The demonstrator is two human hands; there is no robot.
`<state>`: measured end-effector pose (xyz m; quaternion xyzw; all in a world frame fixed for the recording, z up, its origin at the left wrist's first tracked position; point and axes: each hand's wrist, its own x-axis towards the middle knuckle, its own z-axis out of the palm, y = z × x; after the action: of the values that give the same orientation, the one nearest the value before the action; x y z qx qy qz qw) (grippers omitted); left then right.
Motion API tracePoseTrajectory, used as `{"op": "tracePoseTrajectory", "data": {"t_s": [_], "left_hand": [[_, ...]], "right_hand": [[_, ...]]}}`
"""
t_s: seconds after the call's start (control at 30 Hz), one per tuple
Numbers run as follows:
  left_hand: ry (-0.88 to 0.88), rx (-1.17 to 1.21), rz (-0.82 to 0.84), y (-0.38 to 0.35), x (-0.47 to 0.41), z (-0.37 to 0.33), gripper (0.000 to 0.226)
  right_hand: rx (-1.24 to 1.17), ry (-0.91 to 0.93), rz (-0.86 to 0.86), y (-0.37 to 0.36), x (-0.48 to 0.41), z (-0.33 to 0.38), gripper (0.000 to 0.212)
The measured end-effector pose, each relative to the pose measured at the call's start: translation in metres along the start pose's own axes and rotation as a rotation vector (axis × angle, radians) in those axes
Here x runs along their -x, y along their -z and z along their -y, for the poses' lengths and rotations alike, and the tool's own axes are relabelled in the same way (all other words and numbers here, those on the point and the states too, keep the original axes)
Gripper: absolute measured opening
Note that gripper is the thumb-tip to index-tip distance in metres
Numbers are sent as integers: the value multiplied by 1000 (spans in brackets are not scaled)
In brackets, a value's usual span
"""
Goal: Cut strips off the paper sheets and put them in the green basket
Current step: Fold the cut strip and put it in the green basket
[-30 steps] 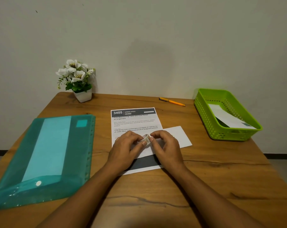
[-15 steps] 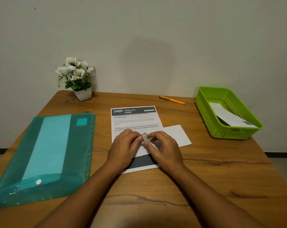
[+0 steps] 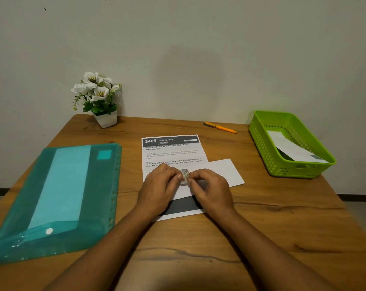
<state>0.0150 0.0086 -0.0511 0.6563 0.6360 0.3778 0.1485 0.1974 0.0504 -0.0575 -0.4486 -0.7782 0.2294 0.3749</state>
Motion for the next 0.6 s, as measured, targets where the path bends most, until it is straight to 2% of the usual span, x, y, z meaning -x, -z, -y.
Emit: {"op": "tracePoseTrajectory", "data": {"t_s": [0.6], "left_hand": [[-30,-25,-53,-1,3,-1,32]], "right_hand": [[-14,16,-21,3,1,5,5]]}}
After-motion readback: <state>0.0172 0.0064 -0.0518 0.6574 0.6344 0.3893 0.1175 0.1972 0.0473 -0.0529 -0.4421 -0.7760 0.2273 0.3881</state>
